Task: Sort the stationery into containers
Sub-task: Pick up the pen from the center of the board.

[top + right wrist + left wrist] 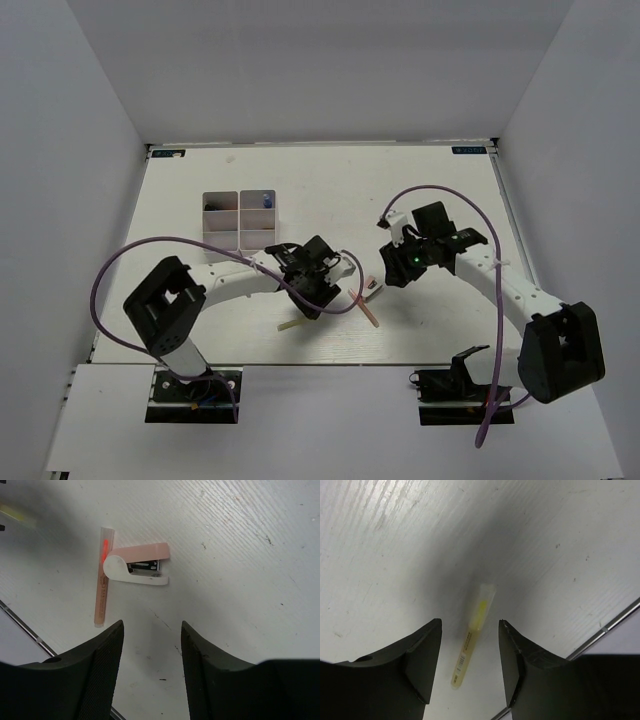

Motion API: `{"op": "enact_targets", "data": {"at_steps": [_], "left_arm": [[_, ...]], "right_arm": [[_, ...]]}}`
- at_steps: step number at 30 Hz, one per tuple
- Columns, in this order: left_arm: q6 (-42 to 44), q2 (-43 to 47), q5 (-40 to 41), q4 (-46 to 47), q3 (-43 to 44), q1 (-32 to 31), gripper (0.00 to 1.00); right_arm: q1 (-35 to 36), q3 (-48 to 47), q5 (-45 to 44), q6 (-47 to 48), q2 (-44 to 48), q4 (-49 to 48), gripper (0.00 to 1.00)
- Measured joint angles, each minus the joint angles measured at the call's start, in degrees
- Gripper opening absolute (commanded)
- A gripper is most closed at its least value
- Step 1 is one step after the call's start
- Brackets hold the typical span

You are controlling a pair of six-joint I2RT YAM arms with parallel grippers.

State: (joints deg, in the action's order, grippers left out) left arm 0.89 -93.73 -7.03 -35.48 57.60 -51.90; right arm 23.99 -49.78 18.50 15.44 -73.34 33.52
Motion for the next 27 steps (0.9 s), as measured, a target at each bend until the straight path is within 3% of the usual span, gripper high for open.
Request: {"op": "enact_targets", "data": {"at_steps": [9,10,12,13,18,19,21,24,27], "left_arm": [[-0.04,-3.19,5.35,3.26,-0.79,-3.13,0.49],[-0.02,-3.32,6.60,3.45,-0.79,-3.69,0.40],[-0.22,-3.45,8.66,3.85,-0.79,-4.70,0.31],[-0.35,-3.50,9.55,4.11,-0.76,-5.16,0.21],[-0.39,-3.65,12.81,4.59,-0.74,-6.64,0.02],[-0.42,-3.65,13.27,4.70,-0.76,-6.62,0.00],[-1.33,-3.23,13.79,4.74,-1.07,-5.86,0.00],[-3.28,-0.98,13.31,4.59,-2.86,-2.45,0.00],[-6.14,5.20,11.65,4.66,-5.35,5.05,0.00]], "right_arm": [[-2.08,0.00,-0.57,-0.02,1.75,-0.02,0.54],[-2.21,-0.02,-0.50,-0.07,1.75,-0.04,0.54],[-2.36,0.00,-0.42,-0.11,1.77,-0.04,0.54],[-2.51,0.00,-0.37,-0.13,1.77,-0.04,0.54],[-3.23,-0.02,-0.33,-0.28,2.03,-0.02,0.57],[-3.37,0.00,-0.31,-0.35,2.14,-0.02,0.62],[-3.41,-0.02,-0.24,-0.55,2.25,-0.02,0.83],[-3.45,-0.02,-0.11,-0.52,2.25,0.02,0.84],[-3.52,0.00,0.24,-0.35,2.27,0.00,0.74]]}}
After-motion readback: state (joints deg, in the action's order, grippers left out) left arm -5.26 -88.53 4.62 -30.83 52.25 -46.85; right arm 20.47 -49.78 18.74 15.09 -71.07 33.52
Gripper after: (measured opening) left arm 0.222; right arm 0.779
